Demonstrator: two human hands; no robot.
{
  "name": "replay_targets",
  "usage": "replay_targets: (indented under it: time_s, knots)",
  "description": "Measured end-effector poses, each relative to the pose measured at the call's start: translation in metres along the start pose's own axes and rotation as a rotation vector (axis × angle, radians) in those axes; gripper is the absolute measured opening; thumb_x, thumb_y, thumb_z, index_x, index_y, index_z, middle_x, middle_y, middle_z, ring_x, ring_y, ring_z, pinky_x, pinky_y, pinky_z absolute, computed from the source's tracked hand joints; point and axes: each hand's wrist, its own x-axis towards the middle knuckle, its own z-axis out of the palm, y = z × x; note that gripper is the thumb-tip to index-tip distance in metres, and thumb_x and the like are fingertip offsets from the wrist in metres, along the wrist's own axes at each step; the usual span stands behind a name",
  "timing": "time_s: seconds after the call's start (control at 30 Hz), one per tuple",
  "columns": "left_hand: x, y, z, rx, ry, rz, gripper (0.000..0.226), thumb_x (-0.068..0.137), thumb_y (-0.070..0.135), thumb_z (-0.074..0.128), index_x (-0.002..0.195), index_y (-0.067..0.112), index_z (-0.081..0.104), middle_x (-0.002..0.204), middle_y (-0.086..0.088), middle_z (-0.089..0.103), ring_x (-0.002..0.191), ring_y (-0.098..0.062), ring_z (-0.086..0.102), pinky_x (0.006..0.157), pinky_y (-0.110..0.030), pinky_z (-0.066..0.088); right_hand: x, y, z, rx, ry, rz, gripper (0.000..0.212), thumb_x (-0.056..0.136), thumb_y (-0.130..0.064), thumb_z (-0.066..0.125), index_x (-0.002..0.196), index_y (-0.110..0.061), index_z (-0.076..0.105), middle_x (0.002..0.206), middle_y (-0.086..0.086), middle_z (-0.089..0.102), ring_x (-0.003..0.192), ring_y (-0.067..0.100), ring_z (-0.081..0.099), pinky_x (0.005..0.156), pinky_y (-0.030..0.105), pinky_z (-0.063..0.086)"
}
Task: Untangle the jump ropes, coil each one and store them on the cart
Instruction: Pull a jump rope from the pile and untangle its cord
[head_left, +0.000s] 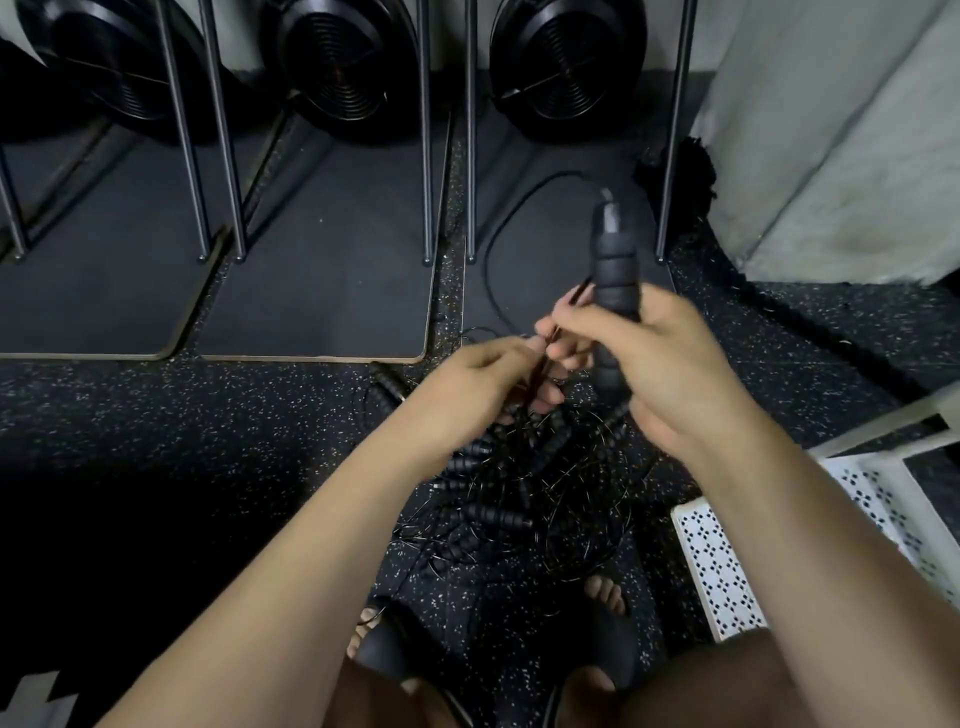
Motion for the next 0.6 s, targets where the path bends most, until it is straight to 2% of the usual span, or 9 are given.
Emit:
replay_targets:
  time_s: [0.07, 0.13, 0.2, 0.27, 0.33, 0.4, 0.43, 0.5, 0.6]
  knots:
    - [-0.003, 0.002, 0.007, 0.007, -0.060, 0.024, 0.039, 0.115, 0.037, 0.046, 0.113, 0.008, 0.073, 0.102, -0.006, 0.080, 0.093, -0.017, 0.071, 0.085, -0.039, 0.042, 0.005, -0.004, -0.012, 0.098, 0.060, -0.006, 0.005, 0.097, -0.006, 0.073, 0.100, -0.008, 0.070, 0.100, 0.017, 0.081, 0.077, 0.021, 0.070, 0.068, 0.031, 0.058]
    - [-0.004, 0.001, 0.010, 0.022, -0.081, 0.066, 0.031, 0.113, 0.029, 0.052, 0.112, 0.005, 0.072, 0.102, -0.006, 0.080, 0.096, -0.017, 0.070, 0.085, -0.037, 0.045, 0.009, -0.005, -0.023, 0.175, 0.100, -0.021, 0.005, 0.098, -0.006, 0.071, 0.101, -0.009, 0.069, 0.100, 0.016, 0.080, 0.079, 0.019, 0.071, 0.072, 0.029, 0.057]
    - [-0.004, -0.004, 0.009, 0.140, -0.080, 0.133, 0.019, 0.110, 0.024, 0.059, 0.109, 0.013, 0.075, 0.101, -0.005, 0.080, 0.093, -0.015, 0.072, 0.084, -0.034, 0.053, 0.013, -0.006, -0.029, 0.272, 0.133, -0.014, 0.005, 0.098, -0.004, 0.070, 0.099, -0.009, 0.067, 0.098, 0.015, 0.079, 0.078, 0.017, 0.071, 0.071, 0.026, 0.057]
    - [-0.002, -0.010, 0.006, 0.341, -0.046, 0.191, 0.015, 0.108, 0.030, 0.063, 0.100, 0.028, 0.075, 0.095, 0.004, 0.078, 0.089, -0.020, 0.074, 0.089, -0.038, 0.059, 0.016, -0.007, -0.035, 0.356, 0.159, 0.002, 0.006, 0.099, -0.005, 0.069, 0.099, -0.010, 0.067, 0.099, 0.015, 0.079, 0.079, 0.017, 0.072, 0.073, 0.026, 0.058]
    - [-0.001, -0.014, 0.003, 0.455, 0.010, 0.209, 0.019, 0.107, 0.035, 0.066, 0.089, 0.034, 0.072, 0.084, 0.012, 0.074, 0.079, -0.014, 0.069, 0.082, -0.035, 0.059, 0.018, -0.006, -0.038, 0.396, 0.162, 0.017, 0.005, 0.100, -0.006, 0.067, 0.103, -0.009, 0.067, 0.104, 0.016, 0.080, 0.084, 0.019, 0.074, 0.076, 0.027, 0.059]
    - [-0.001, -0.014, 0.000, 0.499, 0.077, 0.262, 0.022, 0.106, 0.036, 0.068, 0.084, 0.033, 0.070, 0.071, 0.014, 0.065, 0.062, -0.005, 0.054, 0.064, -0.024, 0.048, 0.020, -0.003, -0.037, 0.353, 0.132, 0.044, 0.011, 0.100, -0.006, 0.068, 0.111, -0.006, 0.068, 0.110, 0.020, 0.079, 0.091, 0.023, 0.077, 0.079, 0.030, 0.061]
    - [-0.001, -0.012, -0.001, 0.506, 0.119, 0.299, 0.021, 0.105, 0.036, 0.069, 0.085, 0.030, 0.071, 0.069, 0.012, 0.063, 0.059, -0.003, 0.049, 0.059, -0.021, 0.042, 0.019, 0.000, -0.035, 0.296, 0.114, 0.068, 0.017, 0.098, -0.005, 0.070, 0.115, -0.004, 0.068, 0.112, 0.021, 0.079, 0.095, 0.026, 0.078, 0.081, 0.031, 0.062]
    - [0.000, -0.006, -0.004, 0.471, 0.208, 0.344, 0.015, 0.104, 0.035, 0.071, 0.091, 0.027, 0.075, 0.073, 0.010, 0.067, 0.062, -0.002, 0.052, 0.060, -0.019, 0.041, 0.017, 0.006, -0.028, 0.123, 0.080, 0.124, 0.028, 0.092, -0.002, 0.077, 0.119, -0.002, 0.070, 0.109, 0.019, 0.080, 0.100, 0.030, 0.080, 0.084, 0.034, 0.062]
    - [0.002, -0.001, -0.011, 0.333, 0.319, 0.342, 0.011, 0.103, 0.034, 0.071, 0.096, 0.030, 0.079, 0.079, 0.016, 0.073, 0.071, -0.004, 0.063, 0.067, -0.021, 0.048, 0.009, 0.016, -0.015, -0.090, -0.005, 0.181, 0.026, 0.091, -0.002, 0.079, 0.116, -0.009, 0.075, 0.107, 0.013, 0.082, 0.107, 0.030, 0.078, 0.094, 0.040, 0.060]
